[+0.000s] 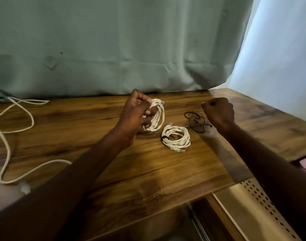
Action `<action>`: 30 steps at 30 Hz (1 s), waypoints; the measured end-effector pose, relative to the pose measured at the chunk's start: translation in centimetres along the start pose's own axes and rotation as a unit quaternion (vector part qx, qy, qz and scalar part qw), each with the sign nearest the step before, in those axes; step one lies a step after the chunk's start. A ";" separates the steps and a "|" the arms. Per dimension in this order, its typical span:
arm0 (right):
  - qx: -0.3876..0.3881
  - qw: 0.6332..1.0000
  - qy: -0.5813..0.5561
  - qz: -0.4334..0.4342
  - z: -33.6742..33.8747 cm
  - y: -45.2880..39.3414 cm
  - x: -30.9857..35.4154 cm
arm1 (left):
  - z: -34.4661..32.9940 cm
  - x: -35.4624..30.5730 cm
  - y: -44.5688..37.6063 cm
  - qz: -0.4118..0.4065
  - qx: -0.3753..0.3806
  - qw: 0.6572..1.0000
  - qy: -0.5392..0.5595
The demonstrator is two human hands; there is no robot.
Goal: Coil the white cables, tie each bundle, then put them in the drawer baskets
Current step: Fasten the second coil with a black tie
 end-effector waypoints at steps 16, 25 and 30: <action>0.139 0.979 0.144 0.028 -3.9 -5.1 1.9 | 1.9 1.1 -0.2 0.018 -0.008 0.999 0.039; 0.293 0.800 -0.508 -0.126 -4.6 1.5 15.8 | 7.7 -2.1 -0.6 -0.035 -0.098 0.990 0.094; 0.380 0.730 -0.551 -0.140 -9.3 10.1 20.4 | 16.0 -1.9 0.2 -0.035 -0.209 0.973 0.091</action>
Point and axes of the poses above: each hand's wrist, its own y-axis away from the middle knuckle, its own z-axis out of the back of the hand, x = y × z, the point moved 1 cm from there along -y, towards the middle knuckle, and after that the axes turned 14 degrees about -y, right-handed, at the moved point
